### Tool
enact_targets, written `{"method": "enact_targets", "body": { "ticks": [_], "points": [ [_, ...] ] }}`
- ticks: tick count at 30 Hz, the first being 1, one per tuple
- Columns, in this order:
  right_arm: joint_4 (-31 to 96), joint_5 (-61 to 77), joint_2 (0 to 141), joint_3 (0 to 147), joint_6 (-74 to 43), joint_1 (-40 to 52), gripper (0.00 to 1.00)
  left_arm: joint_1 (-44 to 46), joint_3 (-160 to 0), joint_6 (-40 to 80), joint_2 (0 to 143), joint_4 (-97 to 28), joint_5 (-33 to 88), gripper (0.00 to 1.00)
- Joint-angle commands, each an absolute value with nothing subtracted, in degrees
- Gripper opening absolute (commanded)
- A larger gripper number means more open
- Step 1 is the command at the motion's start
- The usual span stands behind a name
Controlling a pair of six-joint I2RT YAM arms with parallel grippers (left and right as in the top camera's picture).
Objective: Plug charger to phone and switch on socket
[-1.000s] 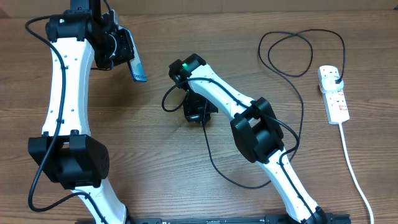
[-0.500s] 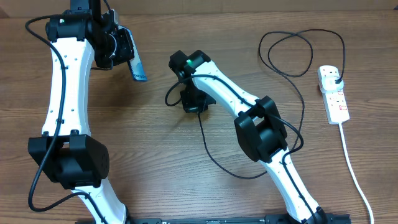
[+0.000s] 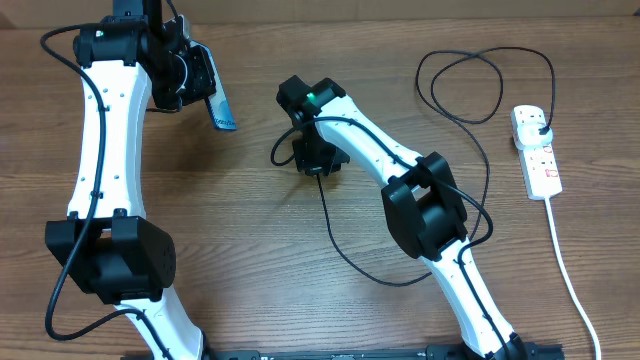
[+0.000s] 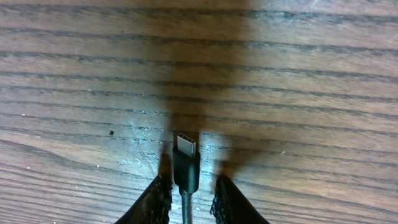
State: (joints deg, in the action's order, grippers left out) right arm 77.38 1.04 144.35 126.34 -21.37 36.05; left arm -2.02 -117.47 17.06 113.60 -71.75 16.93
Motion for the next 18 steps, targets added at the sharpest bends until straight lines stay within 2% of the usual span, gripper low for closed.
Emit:
{"method": "enact_targets", "body": {
  "ticks": [1, 10, 18],
  "points": [
    [76.8, 0.1, 144.0, 123.2, -23.7, 36.0, 0.23, -2.3, -118.2, 17.8, 113.1, -71.3, 18.0, 0.04],
    [77.5, 0.2, 144.0, 123.1, -24.1, 36.9, 0.23, -2.3, -118.2, 17.8, 113.1, -71.3, 18.1, 0.04],
    [76.0, -0.2, 144.0, 123.0, -24.0, 38.3, 0.17, -2.3, -118.2, 17.8, 113.1, -71.3, 18.1, 0.04]
  ]
}}
